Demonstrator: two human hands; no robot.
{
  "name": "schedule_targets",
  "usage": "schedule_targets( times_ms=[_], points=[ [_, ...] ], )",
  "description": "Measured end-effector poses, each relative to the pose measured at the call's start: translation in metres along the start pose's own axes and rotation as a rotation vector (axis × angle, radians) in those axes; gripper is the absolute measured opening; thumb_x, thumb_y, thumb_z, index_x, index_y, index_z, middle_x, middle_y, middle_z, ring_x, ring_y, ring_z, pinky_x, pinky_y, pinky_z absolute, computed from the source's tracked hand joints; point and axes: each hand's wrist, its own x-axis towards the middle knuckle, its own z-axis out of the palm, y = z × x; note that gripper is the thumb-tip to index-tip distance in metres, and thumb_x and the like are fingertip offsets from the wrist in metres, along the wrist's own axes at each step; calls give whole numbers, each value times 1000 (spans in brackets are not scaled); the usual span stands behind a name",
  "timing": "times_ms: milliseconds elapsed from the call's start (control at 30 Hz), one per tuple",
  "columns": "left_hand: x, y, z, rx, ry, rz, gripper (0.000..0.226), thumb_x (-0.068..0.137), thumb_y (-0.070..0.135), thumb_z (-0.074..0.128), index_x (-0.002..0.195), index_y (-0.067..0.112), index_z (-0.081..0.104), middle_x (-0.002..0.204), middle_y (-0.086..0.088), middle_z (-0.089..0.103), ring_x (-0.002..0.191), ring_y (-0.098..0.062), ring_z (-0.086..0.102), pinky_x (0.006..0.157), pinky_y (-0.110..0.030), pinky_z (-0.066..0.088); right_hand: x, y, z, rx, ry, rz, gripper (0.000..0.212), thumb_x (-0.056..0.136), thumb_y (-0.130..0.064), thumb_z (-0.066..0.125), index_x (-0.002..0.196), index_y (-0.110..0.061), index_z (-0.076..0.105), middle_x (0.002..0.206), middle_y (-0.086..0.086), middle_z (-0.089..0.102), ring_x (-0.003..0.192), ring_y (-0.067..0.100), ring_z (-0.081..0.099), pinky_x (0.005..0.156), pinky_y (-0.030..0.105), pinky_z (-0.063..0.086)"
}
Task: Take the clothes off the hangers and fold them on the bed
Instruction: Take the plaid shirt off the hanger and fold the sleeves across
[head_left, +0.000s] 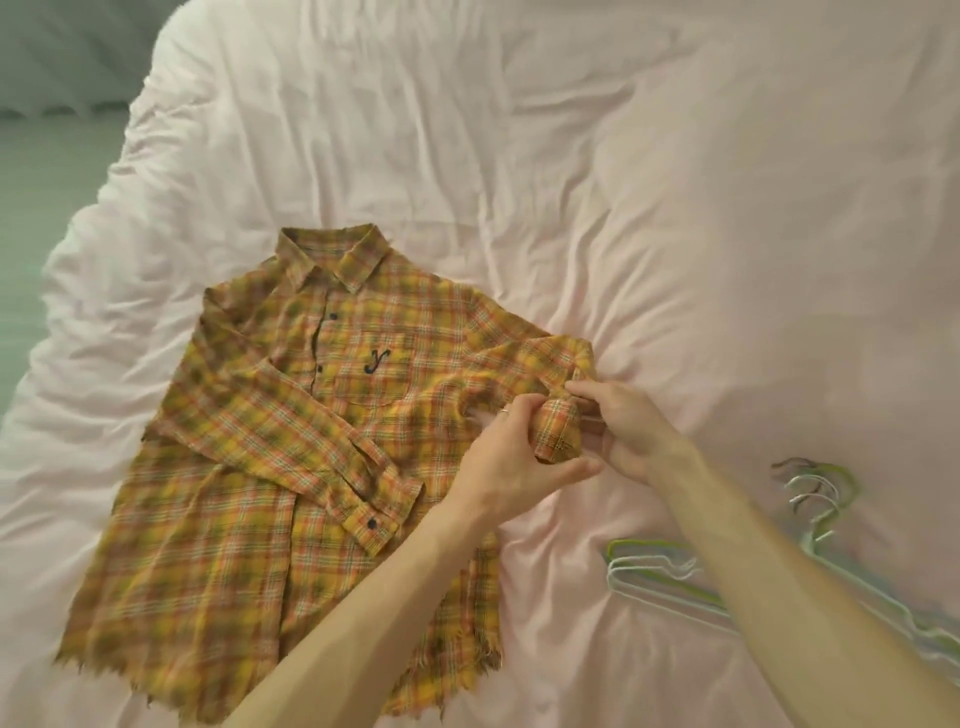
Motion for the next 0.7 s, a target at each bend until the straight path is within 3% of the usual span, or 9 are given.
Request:
schedule_targets(
  times_ms=[67,167,267,333,400,500,567,633,700],
  points=[
    [8,1,-14,95,144,77,46,86,38,71,127,25,56,105,7,70,92,-13,66,76,-35,54,4,-8,7,70,11,-9,21,97,-30,59,95,-12,68,77,3,68,69,18,64,61,31,50],
    [17,8,-54,-222,283,57,14,90,20,64,102,24,68,82,9,69,76,-8,63,69,-26,50,20,-12,14,130,153,49,39,95,-52,53,92,-15,66,92,2,71,82,19,66,70,32,49],
    [18,1,-104,-695,406,-120,8,86,18,67,85,24,72,81,2,70,84,-20,66,78,-36,55,42,11,31,-73,196,148,29,97,-41,56,94,-14,63,96,4,65,85,22,62,69,33,50],
    [7,-27,-133,-1006,529,-286,12,86,12,67,76,19,70,68,3,65,70,-21,63,67,-38,54,56,32,48,-240,166,176,17,96,-31,58,97,-15,62,97,4,62,86,21,60,71,33,51],
    [-15,-72,-157,-1133,637,-449,22,86,7,63,66,17,65,59,4,59,60,-18,57,56,-31,48,68,50,69,-378,132,153,19,95,-28,58,107,-14,61,103,2,62,90,19,60,72,33,52],
    [-62,-152,-177,-936,671,-741,15,78,12,70,64,14,66,58,1,59,65,-25,58,60,-33,45,78,74,101,-631,42,61,29,88,-34,63,112,-17,65,103,-2,69,96,19,65,76,35,55],
    [-85,-192,-180,-666,577,-915,14,80,14,74,90,9,67,74,-5,63,76,-30,62,67,-36,50,82,90,116,-926,13,-17,45,82,-43,63,119,-18,61,112,-1,68,103,24,65,83,38,55],
    [-98,-226,-176,-426,477,-1030,37,87,13,69,120,5,55,90,-8,60,76,-23,57,71,-37,51,87,102,124,-1246,63,-43,68,84,-47,58,141,-12,44,137,11,52,122,33,55,94,42,51],
    [-104,-245,-173,-243,362,-1076,57,90,19,66,138,2,41,102,-10,57,83,-25,55,74,-38,49,91,108,129,-1405,110,-35,74,89,-42,54,151,-10,29,151,18,36,133,38,44,103,46,45]
  ],
)
